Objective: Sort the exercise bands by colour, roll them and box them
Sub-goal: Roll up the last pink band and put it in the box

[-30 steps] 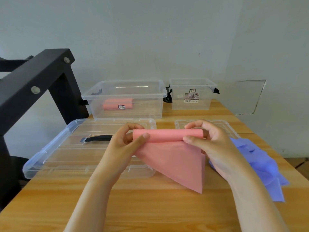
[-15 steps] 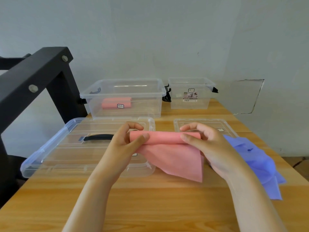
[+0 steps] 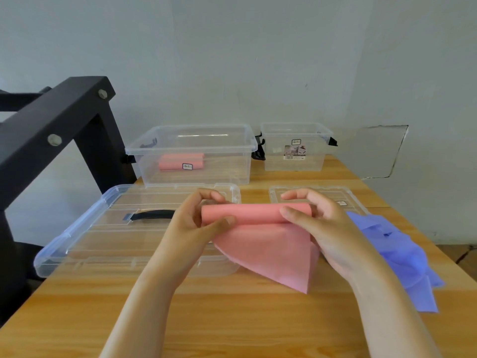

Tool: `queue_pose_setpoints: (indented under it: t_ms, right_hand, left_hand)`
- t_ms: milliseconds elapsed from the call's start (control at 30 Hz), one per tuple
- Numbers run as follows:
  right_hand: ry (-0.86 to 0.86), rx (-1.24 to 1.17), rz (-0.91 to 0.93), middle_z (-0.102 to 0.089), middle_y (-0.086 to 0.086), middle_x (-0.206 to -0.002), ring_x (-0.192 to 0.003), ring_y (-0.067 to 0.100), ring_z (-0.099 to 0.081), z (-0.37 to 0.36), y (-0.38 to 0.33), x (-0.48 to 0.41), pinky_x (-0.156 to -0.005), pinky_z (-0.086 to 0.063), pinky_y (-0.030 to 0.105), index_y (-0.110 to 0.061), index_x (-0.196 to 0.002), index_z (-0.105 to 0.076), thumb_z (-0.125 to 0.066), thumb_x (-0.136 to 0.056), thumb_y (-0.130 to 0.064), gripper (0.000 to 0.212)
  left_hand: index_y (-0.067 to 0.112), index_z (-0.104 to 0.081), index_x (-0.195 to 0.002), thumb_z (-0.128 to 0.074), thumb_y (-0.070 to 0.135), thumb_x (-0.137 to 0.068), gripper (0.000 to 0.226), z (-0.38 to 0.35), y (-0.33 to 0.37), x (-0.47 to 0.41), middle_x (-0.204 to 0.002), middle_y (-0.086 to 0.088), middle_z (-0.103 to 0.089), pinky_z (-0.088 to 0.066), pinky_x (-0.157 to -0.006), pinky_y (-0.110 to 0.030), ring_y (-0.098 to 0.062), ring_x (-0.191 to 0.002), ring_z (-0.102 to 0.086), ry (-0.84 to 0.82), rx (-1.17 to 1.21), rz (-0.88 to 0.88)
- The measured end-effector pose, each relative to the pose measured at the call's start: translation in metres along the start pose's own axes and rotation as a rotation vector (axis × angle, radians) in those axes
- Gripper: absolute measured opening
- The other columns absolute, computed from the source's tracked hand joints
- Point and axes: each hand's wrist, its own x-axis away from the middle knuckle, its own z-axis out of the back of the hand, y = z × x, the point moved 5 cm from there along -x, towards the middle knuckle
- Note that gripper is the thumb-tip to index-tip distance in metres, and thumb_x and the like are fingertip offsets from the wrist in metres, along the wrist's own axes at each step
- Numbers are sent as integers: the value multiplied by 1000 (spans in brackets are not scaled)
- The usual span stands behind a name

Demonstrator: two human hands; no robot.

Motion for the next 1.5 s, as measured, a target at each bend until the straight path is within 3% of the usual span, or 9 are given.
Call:
queue_pose_setpoints:
  t_ms: [67,233,367,467,600,733,1000,1333,1500]
  right_hand:
    - [34,4,22,-71,-3,-87,-76,19,-64,1,-2,-1,-66,-43,33,-33,-86,-69,-74,-82,-25,11]
    - [41,51,113,-72,-2,-93,-88,23,-66,3,-9,0,-79,-50,42,-31,-82,-69,-74,-81,-10,22]
    - [-14,59,110,-71,-1,-107,-101,26,-65,2,-6,0,-93,-48,48,-29,-81,-69,-71,-82,-1,28]
    - [-29,72,88,-70,-6,-99,-91,18,-65,1,-2,-1,-79,-47,37,-30,-85,-68,-70,-85,-9,21]
    - [8,70,45,-69,-6,-89,-86,17,-63,2,5,-1,-73,-44,33,-36,-95,-68,-69,-87,-26,13]
    - [29,74,34,-69,-5,-92,-87,17,-64,6,6,1,-75,-45,33,-33,-91,-70,-70,-87,-22,11]
    - [39,110,5,-72,-2,-95,-91,21,-68,8,9,14,-80,-52,41,-33,-84,-71,-73,-84,-13,20]
    - [-51,53,-26,-68,-3,-101,-92,16,-65,-7,18,15,-78,-49,34,-33,-96,-68,-72,-85,-22,16]
    - [-35,119,-24,-70,-1,-101,-85,15,-66,-13,18,14,-75,-50,32,-33,-103,-66,-69,-88,-24,18]
  left_hand:
    - [14,-56,-101,-68,5,-86,20,-2,0,1,-93,-1,-68,-49,-60,-22,-12,-80,-63,-13,64,19]
    - [29,-62,-97,-58,54,-83,28,-4,-16,3,-85,10,-60,-38,-66,-28,-8,-72,-53,-90,-166,173]
    - [25,-63,-98,-65,31,-91,10,-3,-15,0,-90,8,-64,-42,-66,-14,-3,-75,-56,-35,-237,88]
    - [18,-63,-98,-74,22,-84,18,0,-12,0,-84,8,-65,-42,-58,-11,-3,-71,-58,11,-167,55]
    - [18,-64,-96,-78,26,-70,31,-1,-14,0,-84,2,-69,-51,-64,-25,-14,-76,-66,25,-29,87]
    - [24,-66,-94,-78,40,-65,35,-4,-22,0,-94,-4,-70,-49,-80,-39,-21,-88,-65,25,-6,148]
    - [25,-67,-99,-76,53,-62,47,-12,-26,15,-101,-2,-70,-47,-91,-42,-19,-92,-65,-19,-51,269]
    - [12,-57,-96,-69,14,-87,16,-2,-25,25,-87,-3,-63,-51,-60,-19,-13,-72,-63,29,195,233]
    - [11,-56,-104,-68,21,-88,22,6,-23,26,-94,-4,-62,-52,-62,-20,-12,-76,-63,5,184,244]
